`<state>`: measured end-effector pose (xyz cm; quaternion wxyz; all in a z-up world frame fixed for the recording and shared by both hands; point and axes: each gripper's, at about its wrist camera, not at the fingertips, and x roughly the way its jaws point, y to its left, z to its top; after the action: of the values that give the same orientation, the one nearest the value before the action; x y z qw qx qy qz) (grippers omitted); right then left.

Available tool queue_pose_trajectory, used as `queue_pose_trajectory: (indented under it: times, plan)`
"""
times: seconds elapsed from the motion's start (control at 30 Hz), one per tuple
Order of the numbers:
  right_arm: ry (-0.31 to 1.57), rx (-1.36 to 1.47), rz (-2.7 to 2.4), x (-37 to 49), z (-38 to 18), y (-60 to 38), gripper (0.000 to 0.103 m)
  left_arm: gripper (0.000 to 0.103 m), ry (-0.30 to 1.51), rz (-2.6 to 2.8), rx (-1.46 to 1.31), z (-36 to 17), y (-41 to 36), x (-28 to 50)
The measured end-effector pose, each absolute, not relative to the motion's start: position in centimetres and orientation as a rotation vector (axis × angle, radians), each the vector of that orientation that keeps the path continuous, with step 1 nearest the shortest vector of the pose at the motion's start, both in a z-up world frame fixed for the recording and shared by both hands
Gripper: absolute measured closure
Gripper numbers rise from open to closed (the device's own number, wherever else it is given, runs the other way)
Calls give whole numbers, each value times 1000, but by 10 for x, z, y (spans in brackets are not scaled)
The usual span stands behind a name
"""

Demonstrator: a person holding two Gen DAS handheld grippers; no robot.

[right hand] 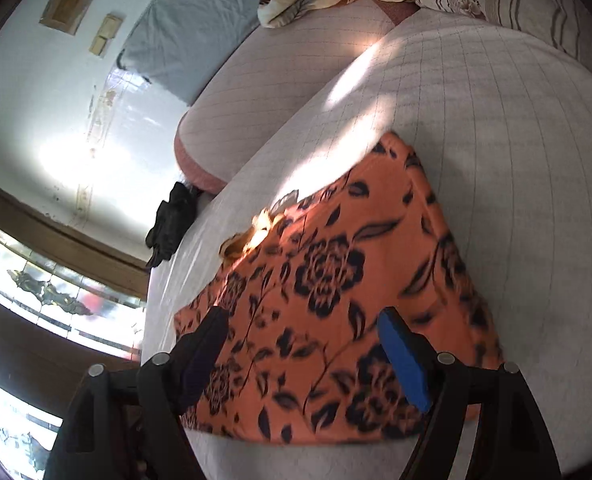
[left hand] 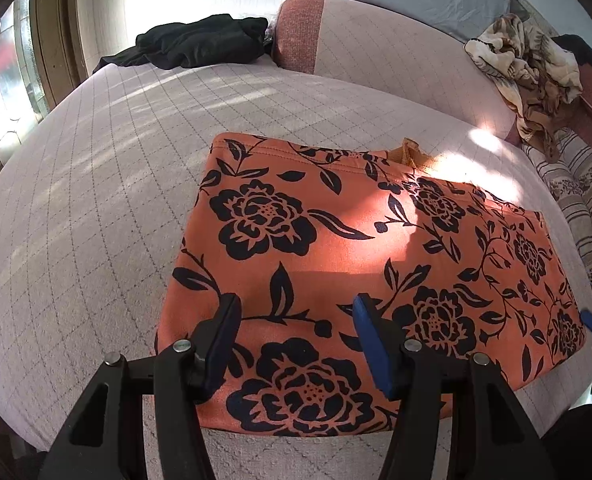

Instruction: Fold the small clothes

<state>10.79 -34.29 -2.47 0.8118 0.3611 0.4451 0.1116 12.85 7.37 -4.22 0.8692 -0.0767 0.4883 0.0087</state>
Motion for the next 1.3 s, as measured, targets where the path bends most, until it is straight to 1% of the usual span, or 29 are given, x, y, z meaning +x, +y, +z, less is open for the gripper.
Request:
queue_pose_trajectory:
  times: [0.1,0.23,0.47,0.6,1.0,1.2,1.3]
  plan:
    - [991,821,224,62,-43,-326,23,43,1013,31,-163,-34,70,122]
    - [1096,903,153,46,-78,-326,23,39,1007,28,-147,-23,62,113]
    - [1045,1051,98,56,-88,-356,23,38,995,16,-123,-14,54,99]
    - [1024,1043,83,66,-87,-359,23,38,996,20,-110,-16,50,101]
    - [948,1100,42,88,-92,-374,23,38,1051,-7,-67,-55,12,131]
    - [923,1085,28,103,-92,-380,22,38,1034,-16,-26,-65,-7,143]
    - [921,1048,20,105,-89,-378,24,34,1002,6,52,-72,-17,146]
